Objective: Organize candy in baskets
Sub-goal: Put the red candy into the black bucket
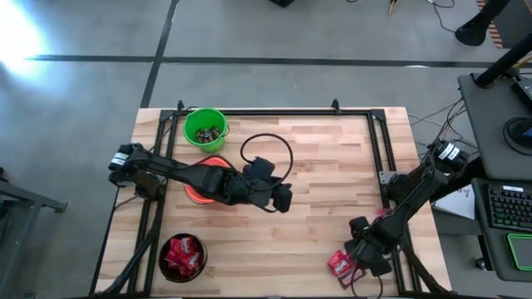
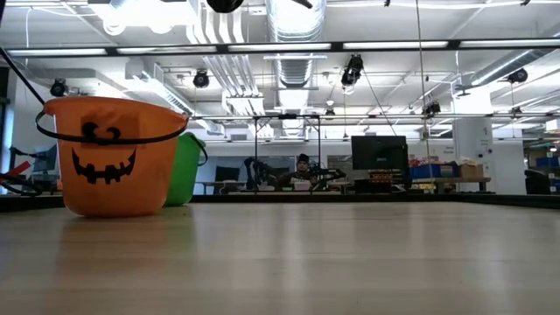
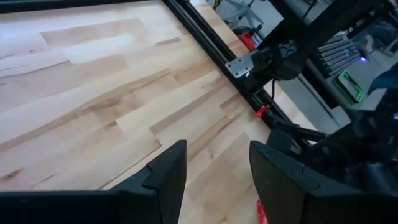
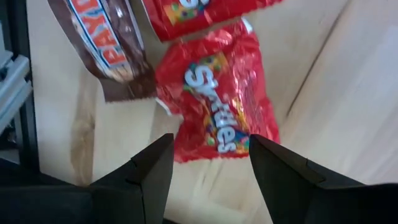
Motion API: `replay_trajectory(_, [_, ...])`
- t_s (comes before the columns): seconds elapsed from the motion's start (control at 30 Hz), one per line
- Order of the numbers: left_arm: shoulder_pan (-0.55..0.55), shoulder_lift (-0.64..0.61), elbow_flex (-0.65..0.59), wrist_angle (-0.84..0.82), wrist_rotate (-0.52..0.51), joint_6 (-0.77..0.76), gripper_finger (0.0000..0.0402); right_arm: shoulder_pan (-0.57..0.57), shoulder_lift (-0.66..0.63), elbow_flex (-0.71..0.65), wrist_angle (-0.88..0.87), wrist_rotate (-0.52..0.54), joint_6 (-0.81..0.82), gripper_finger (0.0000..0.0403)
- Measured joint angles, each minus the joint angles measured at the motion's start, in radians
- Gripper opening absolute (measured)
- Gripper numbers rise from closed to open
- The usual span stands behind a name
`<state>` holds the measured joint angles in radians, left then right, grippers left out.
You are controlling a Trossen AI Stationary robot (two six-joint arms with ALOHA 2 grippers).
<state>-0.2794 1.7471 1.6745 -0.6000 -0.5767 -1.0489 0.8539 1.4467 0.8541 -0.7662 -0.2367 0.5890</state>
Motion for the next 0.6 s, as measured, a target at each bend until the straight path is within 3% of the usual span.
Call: replay_trajectory(0.6, [0.000, 0.036, -0.001, 0.001, 0.020, -0.026, 0.0157, -0.011, 0.185, 0.046, 0.006, 0.003, -0.101, 0.0201])
